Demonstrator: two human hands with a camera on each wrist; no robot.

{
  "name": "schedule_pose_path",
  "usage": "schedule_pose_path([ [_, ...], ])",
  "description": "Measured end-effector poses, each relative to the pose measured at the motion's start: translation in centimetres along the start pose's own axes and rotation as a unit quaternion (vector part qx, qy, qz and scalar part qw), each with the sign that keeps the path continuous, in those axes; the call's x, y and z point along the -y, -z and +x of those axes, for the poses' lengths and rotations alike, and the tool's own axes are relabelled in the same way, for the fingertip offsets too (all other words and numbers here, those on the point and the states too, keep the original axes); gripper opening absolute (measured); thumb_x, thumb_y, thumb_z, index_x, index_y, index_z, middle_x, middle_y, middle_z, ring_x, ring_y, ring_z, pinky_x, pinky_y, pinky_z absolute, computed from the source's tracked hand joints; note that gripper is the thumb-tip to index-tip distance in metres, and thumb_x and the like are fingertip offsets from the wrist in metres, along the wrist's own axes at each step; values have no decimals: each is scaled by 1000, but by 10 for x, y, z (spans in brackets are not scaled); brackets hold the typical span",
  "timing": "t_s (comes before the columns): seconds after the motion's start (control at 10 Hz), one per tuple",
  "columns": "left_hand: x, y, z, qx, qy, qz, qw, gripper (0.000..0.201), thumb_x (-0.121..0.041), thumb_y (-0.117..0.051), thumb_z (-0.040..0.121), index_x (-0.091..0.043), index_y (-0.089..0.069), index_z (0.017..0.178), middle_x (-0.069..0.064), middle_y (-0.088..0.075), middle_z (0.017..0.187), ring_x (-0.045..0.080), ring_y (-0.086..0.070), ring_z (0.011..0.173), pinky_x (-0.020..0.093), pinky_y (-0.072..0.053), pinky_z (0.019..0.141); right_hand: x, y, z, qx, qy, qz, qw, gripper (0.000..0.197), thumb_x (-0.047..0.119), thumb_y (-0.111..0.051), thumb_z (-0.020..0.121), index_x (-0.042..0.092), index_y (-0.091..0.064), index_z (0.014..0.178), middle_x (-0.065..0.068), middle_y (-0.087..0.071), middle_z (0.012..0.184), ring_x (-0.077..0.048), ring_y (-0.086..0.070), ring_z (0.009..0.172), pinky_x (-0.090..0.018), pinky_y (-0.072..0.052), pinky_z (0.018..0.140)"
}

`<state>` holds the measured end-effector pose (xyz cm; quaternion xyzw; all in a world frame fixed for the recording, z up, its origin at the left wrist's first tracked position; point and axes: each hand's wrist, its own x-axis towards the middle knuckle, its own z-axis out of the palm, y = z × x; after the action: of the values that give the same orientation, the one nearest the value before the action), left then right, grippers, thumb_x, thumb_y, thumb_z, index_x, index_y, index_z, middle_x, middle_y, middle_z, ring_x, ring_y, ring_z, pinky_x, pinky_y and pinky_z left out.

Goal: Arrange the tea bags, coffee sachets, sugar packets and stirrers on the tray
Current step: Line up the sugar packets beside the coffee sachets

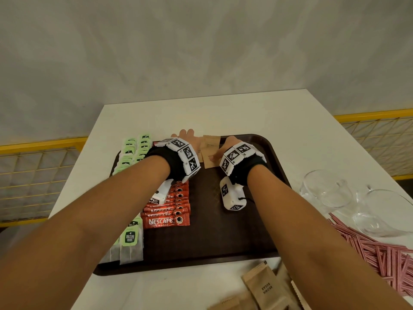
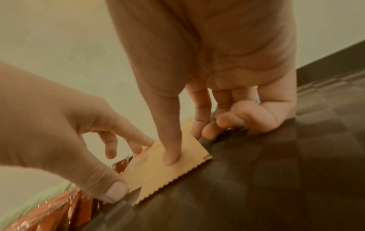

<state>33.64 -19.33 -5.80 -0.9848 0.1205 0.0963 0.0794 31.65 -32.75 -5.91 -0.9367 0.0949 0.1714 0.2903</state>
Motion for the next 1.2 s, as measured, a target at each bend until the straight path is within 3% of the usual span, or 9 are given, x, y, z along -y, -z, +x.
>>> schedule_pose_path([
  [0.1, 1, 0, -1, 6, -4, -2, 1000, 28, -19, -50, 93, -12, -49, 120, 10, -40, 127, 28, -36, 121, 37, -30, 97, -2, 4, 2, -6, -8, 11, 1000, 24, 25, -72, 77, 3, -63, 81, -11, -67, 83, -29, -65, 83, -34, -52, 76],
  [0.3, 2, -2, 3, 1, -10, 19, 1000, 23, -14, -48, 94, -11, -53, 116, 8, -42, 127, 25, -37, 120, 32, -28, 85, -5, 6, 5, -50, -32, 32, 998, 27, 21, -66, 83, 10, -49, 66, -4, -55, 67, -18, -54, 60, -20, -36, 48],
  [0.5, 3, -3, 3, -4, 4, 7, 1000, 5, -12, -50, 92, -15, -54, 92, 7, -43, 122, 21, -38, 113, 31, -21, 79, 3, 4, 6, -33, -38, 38, 998, 28, 24, -68, 78, 8, -50, 65, -10, -61, 76, -27, -61, 72, -28, -48, 60],
  [0.7, 3, -3, 2, -9, -15, 21, 1000, 27, -12, -49, 91, -11, -52, 118, 11, -41, 126, 27, -36, 120, 37, -32, 96, 9, 8, 6, -10, -33, 132, 991, 35, 25, -67, 83, 23, -38, 63, -1, -48, 80, -10, -44, 63, -22, -40, 60],
  [0.8, 4, -3, 2, -2, -15, 25, 1000, 30, -12, -53, 89, -12, -52, 119, 11, -41, 126, 28, -37, 120, 38, -32, 96, 14, 5, 12, -3, -37, 86, 996, 32, 22, -70, 79, 19, -46, 58, -10, -60, 93, -24, -62, 82, -42, -54, 77],
  [0.9, 8, -5, 4, 4, -16, 26, 1000, 29, -13, -55, 88, -13, -54, 117, 10, -41, 124, 29, -37, 117, 39, -33, 94, 16, 1, 22, -3, -35, 22, 999, 23, 27, -70, 74, 16, -54, 60, -14, -66, 100, -38, -61, 100, -58, -48, 89],
  [1.0, 8, -7, 6, 2, -12, 25, 1000, 26, -11, -53, 89, -10, -54, 114, 10, -41, 123, 29, -38, 116, 38, -33, 92, 14, 5, 15, -20, -34, 66, 997, 25, 21, -66, 79, 17, -48, 61, -10, -62, 100, -30, -58, 96, -42, -52, 82],
  [1.1, 7, -7, 8, 9, -6, 11, 1000, 24, -10, -52, 87, -10, -54, 111, 10, -41, 122, 29, -39, 114, 38, -32, 91, 9, 8, 10, -25, -45, 143, 988, 34, 19, -63, 86, 23, -36, 65, -5, -46, 100, -18, -44, 91, -28, -39, 74],
  [1.2, 7, -9, 10, -2, -7, 10, 1000, 24, -8, -50, 89, -10, -55, 112, 10, -42, 123, 28, -38, 115, 37, -32, 91, 10, 10, 7, -23, -48, 154, 987, 37, 19, -62, 88, 23, -33, 64, 0, -41, 78, -18, -40, 91, -27, -35, 77],
])
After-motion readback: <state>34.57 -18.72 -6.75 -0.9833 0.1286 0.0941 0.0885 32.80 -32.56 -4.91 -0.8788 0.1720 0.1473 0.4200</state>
